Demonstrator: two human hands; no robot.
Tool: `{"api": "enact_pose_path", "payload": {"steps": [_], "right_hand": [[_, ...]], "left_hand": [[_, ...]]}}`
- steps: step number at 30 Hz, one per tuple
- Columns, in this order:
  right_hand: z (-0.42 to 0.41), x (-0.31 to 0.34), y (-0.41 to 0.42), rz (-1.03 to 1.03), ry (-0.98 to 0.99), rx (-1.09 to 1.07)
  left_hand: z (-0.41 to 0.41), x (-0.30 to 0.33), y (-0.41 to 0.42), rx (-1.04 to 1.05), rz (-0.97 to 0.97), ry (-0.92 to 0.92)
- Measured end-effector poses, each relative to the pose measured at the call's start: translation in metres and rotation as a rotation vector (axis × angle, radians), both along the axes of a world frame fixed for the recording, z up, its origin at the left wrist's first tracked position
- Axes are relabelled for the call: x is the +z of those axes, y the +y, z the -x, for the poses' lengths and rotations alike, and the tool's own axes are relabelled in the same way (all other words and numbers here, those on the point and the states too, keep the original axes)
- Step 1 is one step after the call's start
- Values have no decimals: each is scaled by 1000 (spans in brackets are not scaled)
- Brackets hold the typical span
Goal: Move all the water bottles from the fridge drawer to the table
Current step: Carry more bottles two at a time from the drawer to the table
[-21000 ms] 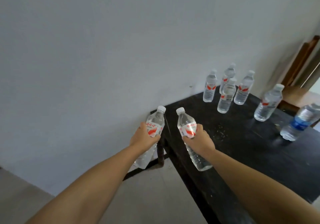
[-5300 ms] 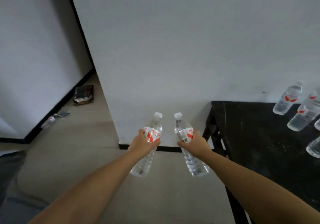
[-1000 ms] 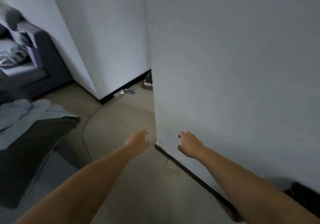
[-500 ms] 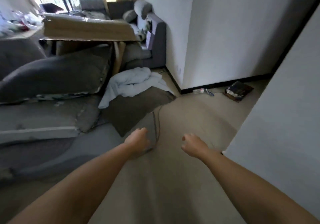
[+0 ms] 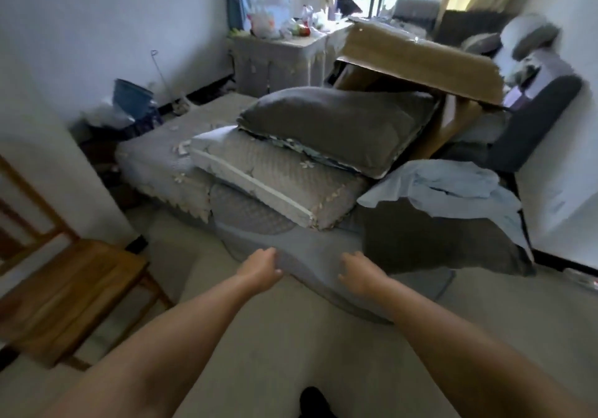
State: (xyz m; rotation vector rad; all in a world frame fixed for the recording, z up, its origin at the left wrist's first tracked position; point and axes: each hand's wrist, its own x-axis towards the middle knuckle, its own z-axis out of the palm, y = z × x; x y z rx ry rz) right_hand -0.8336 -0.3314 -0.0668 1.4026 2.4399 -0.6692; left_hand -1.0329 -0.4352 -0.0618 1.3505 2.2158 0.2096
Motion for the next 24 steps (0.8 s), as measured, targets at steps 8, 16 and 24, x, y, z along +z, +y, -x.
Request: {"api": "enact_pose_path", "payload": {"steps": [8, 16, 24], "right_hand": [[140, 8, 65, -9, 14, 366], [290, -1, 21, 68, 35, 713], [404, -11, -114, 124, 11, 1097]], "left_hand": [[97, 10, 0, 424, -33, -14], [135, -4, -58, 728, -13, -90], [209, -8, -203, 1167, -48, -131]]}}
